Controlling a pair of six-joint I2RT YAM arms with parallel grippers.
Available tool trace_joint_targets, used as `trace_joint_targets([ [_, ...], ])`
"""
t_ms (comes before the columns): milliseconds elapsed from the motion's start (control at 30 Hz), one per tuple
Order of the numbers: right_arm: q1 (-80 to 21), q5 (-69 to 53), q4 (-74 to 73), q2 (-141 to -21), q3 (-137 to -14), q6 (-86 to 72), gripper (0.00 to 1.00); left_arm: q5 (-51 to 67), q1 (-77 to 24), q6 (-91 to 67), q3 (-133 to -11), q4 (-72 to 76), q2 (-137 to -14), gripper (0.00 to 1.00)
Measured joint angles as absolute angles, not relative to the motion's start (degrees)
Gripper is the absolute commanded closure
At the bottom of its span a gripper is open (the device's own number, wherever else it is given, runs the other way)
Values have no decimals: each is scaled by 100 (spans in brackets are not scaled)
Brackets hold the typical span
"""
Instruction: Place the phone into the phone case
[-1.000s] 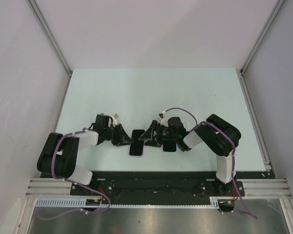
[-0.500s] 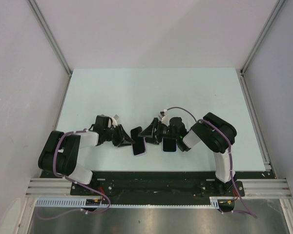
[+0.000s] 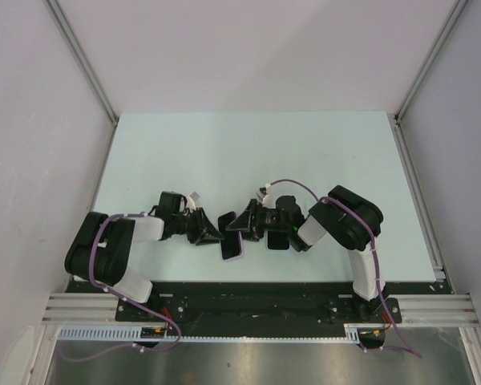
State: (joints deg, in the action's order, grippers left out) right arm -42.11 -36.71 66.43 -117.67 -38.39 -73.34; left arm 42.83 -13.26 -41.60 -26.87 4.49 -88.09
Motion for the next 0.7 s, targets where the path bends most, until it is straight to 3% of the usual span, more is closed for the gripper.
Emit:
trace_joint_targets([
  [233, -4204, -3642, 6289, -11708, -3837, -7065, 47, 4285, -1363, -4156, -2687, 325, -8809, 68],
  [333, -4202, -3640, 6136, -11633, -3837, -6984, 40, 4305, -1363, -4156, -2687, 294, -8809, 68],
  [700, -4169, -3662, 5843, -11378, -3826, -6785, 42, 4333, -1363, -4150, -2687, 228, -8809, 67],
])
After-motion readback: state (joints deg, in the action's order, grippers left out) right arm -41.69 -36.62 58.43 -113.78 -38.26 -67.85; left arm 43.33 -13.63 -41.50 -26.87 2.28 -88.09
